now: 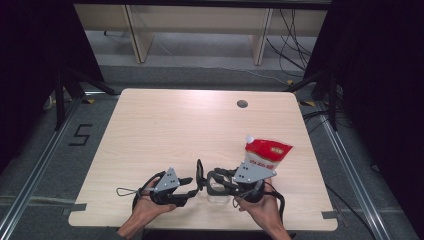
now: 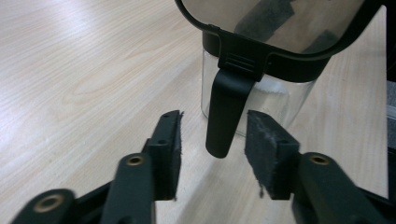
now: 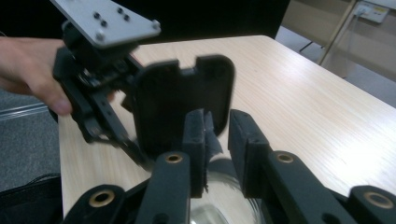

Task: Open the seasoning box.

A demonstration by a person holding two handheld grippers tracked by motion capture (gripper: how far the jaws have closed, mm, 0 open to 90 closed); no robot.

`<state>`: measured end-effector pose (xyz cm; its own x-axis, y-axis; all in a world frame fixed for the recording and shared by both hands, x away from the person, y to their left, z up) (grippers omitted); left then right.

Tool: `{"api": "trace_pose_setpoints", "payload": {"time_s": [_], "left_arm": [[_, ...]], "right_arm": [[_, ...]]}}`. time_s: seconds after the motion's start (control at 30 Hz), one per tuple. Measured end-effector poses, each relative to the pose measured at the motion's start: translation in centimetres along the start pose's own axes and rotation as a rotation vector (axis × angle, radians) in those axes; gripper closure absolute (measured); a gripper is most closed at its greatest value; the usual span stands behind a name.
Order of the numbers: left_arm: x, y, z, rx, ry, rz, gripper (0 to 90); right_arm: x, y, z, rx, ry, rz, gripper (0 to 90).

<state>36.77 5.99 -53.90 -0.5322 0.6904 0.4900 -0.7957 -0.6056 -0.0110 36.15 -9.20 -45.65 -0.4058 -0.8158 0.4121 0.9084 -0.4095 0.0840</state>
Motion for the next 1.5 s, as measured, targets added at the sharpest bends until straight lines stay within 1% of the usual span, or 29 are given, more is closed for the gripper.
{"api": "trace_pose_setpoints", "payload": {"time_s": [0.07,0.13,0.17,0.23,0.27,0.37,0.43,0.47,0.57,0.63,0.67,0.73,0.8,0.83,0.93,0.97,1.03,1.07,1.1,1.13,1.17,1.23,1.3,1.33,1.37,1.4,1.43,1.47,1.5], "left_arm": [[0.4,0.1,0.0,0.027,0.004,0.001,47.1],[0.6,0.0,-0.1,0.018,-0.007,0.003,45.2],[1.0,0.2,-0.2,0.055,-0.015,0.01,42.0],[1.2,0.2,-0.4,0.059,-0.025,0.014,40.8],[1.4,0.0,-0.5,0.035,-0.025,0.011,37.4],[2.0,0.1,-1.1,0.09,-0.042,0.022,33.7],[2.1,0.0,-1.2,0.086,-0.042,0.029,31.3],[2.2,0.0,-1.2,0.102,-0.042,0.029,31.3],[2.5,-0.1,-1.3,0.1,-0.044,0.029,28.8],[2.6,-0.2,-1.3,0.091,-0.049,0.038,28.3],[2.8,-0.1,-1.4,0.109,-0.048,0.031,27.1],[2.8,-0.1,-1.4,0.116,-0.045,0.037,26.5],[3.1,-0.2,-1.6,0.102,-0.058,0.046,25.1],[3.1,-0.2,-1.5,0.098,-0.041,0.041,24.6],[3.3,-0.2,-1.6,0.095,-0.052,0.045,24.1],[3.3,-0.1,-1.8,0.115,-0.054,0.041,24.2],[3.3,0.0,-1.8,0.114,-0.05,0.046,24.4],[3.3,0.0,-1.8,0.121,-0.046,0.047,24.4],[3.3,0.1,-1.9,0.129,-0.047,0.051,24.4],[3.3,0.1,-1.9,0.125,-0.045,0.041,24.4],[3.4,0.2,-1.9,0.125,-0.054,0.041,24.4],[3.6,0.2,-1.9,0.134,-0.049,0.044,24.4],[3.6,0.2,-1.9,0.139,-0.036,0.045,24.4],[3.7,0.1,-1.9,0.13,-0.046,0.056,24.4],[3.9,-0.1,-2.0,0.105,-0.059,0.057,24.5],[3.9,-0.1,-2.0,0.105,-0.059,0.057,24.6],[3.9,-0.1,-2.0,0.108,-0.057,0.057,24.6],[3.9,-0.1,-2.0,0.107,-0.058,0.057,24.6],[3.9,-0.1,-2.0,0.112,-0.058,0.054,24.6]], "right_arm": [[0.8,0.3,-0.6,-0.016,0.006,-0.013,73.4],[1.3,0.6,-0.9,-0.012,0.008,-0.034,72.4],[2.1,0.8,-1.7,-0.042,0.007,-0.044,70.5],[2.6,0.9,-2.0,-0.059,0.01,-0.049,69.2],[3.4,1.2,-2.5,-0.063,0.023,-0.067,66.5],[4.7,1.5,-3.4,-0.08,0.019,-0.088,63.7],[5.4,1.7,-3.8,-0.092,0.028,-0.101,61.4],[5.4,1.7,-3.8,-0.092,0.028,-0.101,61.4],[6.4,2.1,-4.6,-0.124,0.034,-0.123,57.7],[6.6,2.2,-4.7,-0.124,0.031,-0.13,56.4],[7.0,2.5,-5.1,-0.137,0.041,-0.151,53.6],[7.3,2.5,-5.3,-0.148,0.034,-0.15,52.4],[7.7,2.8,-5.6,-0.144,0.035,-0.166,50.5],[8.1,2.7,-6.1,-0.195,0.033,-0.164,48.5],[8.8,3.0,-6.6,-0.206,0.028,-0.181,46.5],[9.3,3.0,-7.1,-0.24,0.028,-0.201,44.1],[9.4,3.2,-7.3,-0.228,0.032,-0.192,43.4],[9.7,3.3,-7.5,-0.233,0.032,-0.202,42.6],[9.9,3.7,-7.6,-0.211,0.044,-0.22,40.9],[10.0,3.5,-7.8,-0.253,0.049,-0.201,39.6],[10.4,3.8,-8.1,-0.256,0.029,-0.223,38.5],[11.0,4.4,-8.6,-0.259,0.042,-0.248,35.1],[11.0,4.4,-8.8,-0.282,0.04,-0.234,33.9],[11.2,4.7,-9.0,-0.269,0.036,-0.256,32.2],[11.4,5.2,-9.4,-0.263,0.033,-0.258,30.0],[11.4,5.2,-9.4,-0.263,0.033,-0.258,30.0],[11.5,5.3,-9.9,-0.303,0.033,-0.254,27.2],[11.5,5.3,-9.9,-0.303,0.033,-0.254,27.2],[11.7,6.0,-10.2,-0.265,0.036,-0.269,26.3]]}}
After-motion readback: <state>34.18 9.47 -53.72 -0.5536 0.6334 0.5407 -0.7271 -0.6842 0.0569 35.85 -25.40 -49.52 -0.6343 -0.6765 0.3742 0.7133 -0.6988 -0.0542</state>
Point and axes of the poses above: each handheld gripper's, and its own axes: x roughly backward along the jaws, z roughly out of its top, y roughly to its right, the point moved 8 cm from there along -x, roughly forward along the jaws, and after that the axes turned 6 degrees about z, right-handed, at the moved point
